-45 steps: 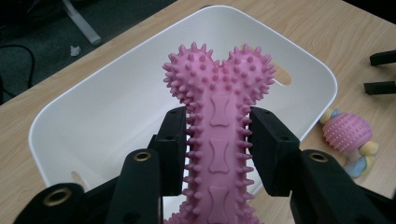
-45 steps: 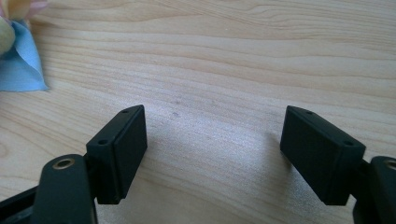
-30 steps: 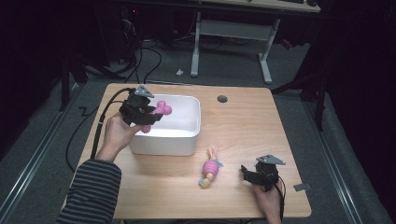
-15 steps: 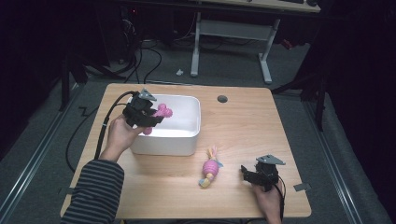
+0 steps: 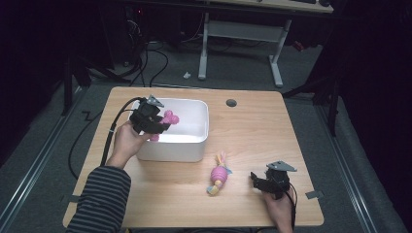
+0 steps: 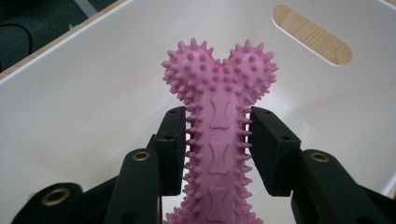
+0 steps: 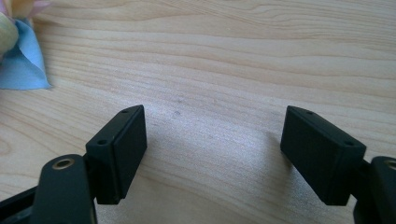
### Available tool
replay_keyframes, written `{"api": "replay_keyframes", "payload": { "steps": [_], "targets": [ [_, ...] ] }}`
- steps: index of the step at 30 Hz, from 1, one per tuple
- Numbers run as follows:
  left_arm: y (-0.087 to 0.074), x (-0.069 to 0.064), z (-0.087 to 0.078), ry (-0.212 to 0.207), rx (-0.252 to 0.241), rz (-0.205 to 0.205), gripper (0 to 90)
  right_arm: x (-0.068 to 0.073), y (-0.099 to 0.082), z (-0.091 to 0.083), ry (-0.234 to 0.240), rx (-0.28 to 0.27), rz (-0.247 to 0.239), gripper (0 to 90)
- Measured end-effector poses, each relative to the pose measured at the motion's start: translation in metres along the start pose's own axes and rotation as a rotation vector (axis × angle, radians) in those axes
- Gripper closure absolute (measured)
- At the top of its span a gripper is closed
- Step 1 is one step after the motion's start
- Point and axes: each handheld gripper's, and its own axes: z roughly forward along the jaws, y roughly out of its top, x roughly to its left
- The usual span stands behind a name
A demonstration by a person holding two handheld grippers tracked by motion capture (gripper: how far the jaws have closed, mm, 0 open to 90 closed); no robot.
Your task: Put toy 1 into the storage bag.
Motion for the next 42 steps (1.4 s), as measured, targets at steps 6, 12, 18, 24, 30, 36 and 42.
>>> {"api": "replay_keyframes", "payload": {
  "steps": [6,12,18,24,30,36,42],
  "targets": [
    [-0.003,0.000,0.003,-0.002,0.018,0.000,58.0,0.000,0.000,0.000,0.000,-0.001,0.001,23.1],
    [-0.004,-0.003,0.005,-0.001,0.047,0.012,57.9,0.000,0.000,0.000,0.000,0.000,0.001,23.1],
    [-0.006,-0.004,0.002,-0.001,0.049,0.002,43.9,0.000,0.000,0.000,0.000,0.000,0.001,23.0],
    [-0.010,0.000,-0.015,0.003,-0.009,-0.032,35.3,0.000,0.000,0.000,0.002,-0.001,-0.002,22.9],
    [-0.020,0.001,-0.031,0.025,-0.036,-0.037,33.8,0.000,0.000,0.000,0.002,-0.001,-0.001,22.8],
    [-0.028,0.001,-0.048,0.040,-0.083,-0.045,33.5,0.000,0.000,0.000,0.002,-0.001,-0.002,22.9],
    [-0.037,0.003,-0.060,0.053,-0.115,-0.055,33.4,0.000,0.000,0.000,0.001,0.000,-0.001,22.9]
  ]
}}
